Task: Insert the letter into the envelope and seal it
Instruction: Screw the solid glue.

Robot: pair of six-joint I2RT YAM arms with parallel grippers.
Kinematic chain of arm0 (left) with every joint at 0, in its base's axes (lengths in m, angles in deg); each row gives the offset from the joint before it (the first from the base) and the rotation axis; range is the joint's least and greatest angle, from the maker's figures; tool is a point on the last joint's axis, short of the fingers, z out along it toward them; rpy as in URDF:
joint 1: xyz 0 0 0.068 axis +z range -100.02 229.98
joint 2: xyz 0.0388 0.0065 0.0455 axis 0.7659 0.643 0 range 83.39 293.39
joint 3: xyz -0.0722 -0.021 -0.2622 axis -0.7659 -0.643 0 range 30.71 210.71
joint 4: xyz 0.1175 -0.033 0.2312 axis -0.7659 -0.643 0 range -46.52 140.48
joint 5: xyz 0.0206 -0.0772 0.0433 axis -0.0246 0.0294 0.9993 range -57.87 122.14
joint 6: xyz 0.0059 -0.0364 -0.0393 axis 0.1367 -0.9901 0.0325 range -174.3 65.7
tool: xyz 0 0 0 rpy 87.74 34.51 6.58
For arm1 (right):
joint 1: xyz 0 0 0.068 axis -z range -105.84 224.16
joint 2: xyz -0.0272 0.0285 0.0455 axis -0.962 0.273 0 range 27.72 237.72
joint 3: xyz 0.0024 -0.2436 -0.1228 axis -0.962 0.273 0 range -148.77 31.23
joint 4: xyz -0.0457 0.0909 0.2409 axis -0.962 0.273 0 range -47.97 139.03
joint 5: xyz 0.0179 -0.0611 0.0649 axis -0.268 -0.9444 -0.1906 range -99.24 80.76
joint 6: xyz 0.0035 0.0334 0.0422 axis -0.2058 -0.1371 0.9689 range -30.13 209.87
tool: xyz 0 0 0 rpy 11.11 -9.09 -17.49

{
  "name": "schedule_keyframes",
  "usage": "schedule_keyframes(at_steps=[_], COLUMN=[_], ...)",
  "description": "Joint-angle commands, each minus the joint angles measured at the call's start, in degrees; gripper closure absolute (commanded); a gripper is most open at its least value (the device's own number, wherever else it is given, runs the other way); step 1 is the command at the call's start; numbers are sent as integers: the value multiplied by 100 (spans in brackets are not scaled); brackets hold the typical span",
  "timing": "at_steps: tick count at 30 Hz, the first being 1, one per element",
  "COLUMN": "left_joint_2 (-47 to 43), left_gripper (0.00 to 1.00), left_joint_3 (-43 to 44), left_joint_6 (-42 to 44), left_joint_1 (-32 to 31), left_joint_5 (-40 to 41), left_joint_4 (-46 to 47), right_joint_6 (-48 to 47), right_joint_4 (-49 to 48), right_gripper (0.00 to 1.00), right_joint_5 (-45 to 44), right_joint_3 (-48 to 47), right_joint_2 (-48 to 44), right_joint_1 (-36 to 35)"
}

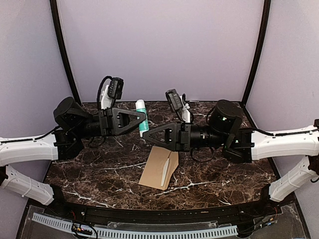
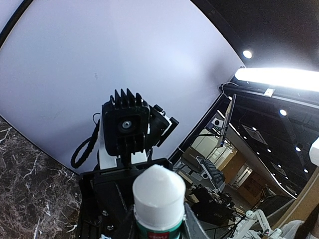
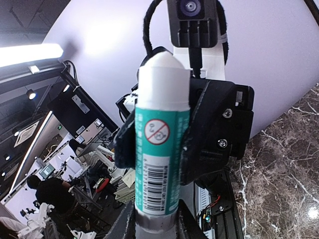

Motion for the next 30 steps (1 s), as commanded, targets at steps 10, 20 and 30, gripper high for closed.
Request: schedule_keyframes(at_steps=[10, 20, 30], left_joint_2=[-261, -294, 159], left_gripper=[100, 100, 100], left_joint_3=[-33, 316, 268], left_joint_6=[716, 1655, 865], left_joint_1=[2, -359, -489], left_joint_5=[355, 2203, 3105], left_joint_4=[-849, -3056, -3366], right_joint_6=[-310, -946, -1072], right_joint_4=[457, 3334, 5119], right_gripper=[84, 86, 89], right_joint_5=[-815, -2665, -4185], right_joint_3=[-164, -1217, -2546], right_joint_2=[-365, -86, 1101], right_joint_1=[-64, -63, -244])
